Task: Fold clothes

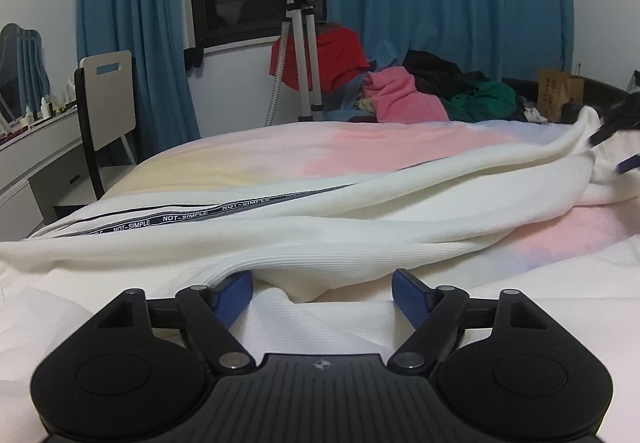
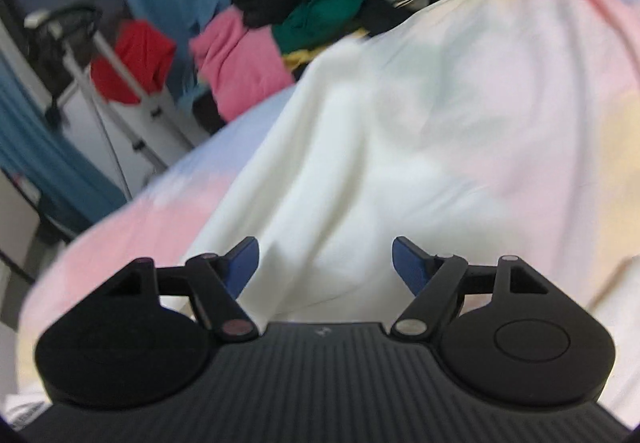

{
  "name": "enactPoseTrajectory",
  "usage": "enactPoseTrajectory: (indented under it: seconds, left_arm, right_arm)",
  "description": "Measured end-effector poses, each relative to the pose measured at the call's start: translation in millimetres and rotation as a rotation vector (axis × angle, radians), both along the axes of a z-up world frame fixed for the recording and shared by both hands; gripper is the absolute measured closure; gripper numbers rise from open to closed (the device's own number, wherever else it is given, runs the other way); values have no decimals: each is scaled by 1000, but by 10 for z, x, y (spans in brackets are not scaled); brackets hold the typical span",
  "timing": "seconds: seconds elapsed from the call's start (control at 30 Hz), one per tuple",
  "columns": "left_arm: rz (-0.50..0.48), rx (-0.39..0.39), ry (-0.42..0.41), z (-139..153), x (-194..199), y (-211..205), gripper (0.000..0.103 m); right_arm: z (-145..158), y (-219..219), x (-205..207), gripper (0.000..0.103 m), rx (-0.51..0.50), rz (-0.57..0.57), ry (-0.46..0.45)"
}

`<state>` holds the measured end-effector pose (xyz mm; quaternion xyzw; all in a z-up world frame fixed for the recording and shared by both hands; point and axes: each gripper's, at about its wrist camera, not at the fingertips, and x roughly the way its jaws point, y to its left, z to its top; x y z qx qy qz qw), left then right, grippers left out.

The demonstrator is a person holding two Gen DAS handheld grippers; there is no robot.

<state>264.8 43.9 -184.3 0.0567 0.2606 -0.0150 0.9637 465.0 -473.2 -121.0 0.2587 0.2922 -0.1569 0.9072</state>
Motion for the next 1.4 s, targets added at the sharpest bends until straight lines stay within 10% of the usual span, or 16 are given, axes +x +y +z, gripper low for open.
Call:
enactPoseTrajectory:
  seconds: [0.13,0.2,0.27,0.53,0.87,1.1,1.4]
  left_arm:
    - [8,21,-19,-34,4,7,27]
    - [11,16,-26,-52,17,14,29]
    - [19,-7,-32,-59,33,61,34]
    - [12,-167,-57,111,-35,285,39]
    - [-71,4,-53,168,-217,73,33]
    - [-60,127,-87,63,-303,-157,29]
    - [-37,98,-109,33,-335,-264,25]
  right_arm:
    - [-174,307,185,53,-19,57,99]
    - [-256,458,274,89,-27,83,147]
    - [-119,525,295,92,-26,57,125]
    - [1019,570,-445,95,-56,129,-296]
    - [-324,-301,-1499,97,299,-86,-70]
    - [-324,-329,-1705,97,359,-72,-159]
    - [-519,-542,-1878,94,420,-233,-64]
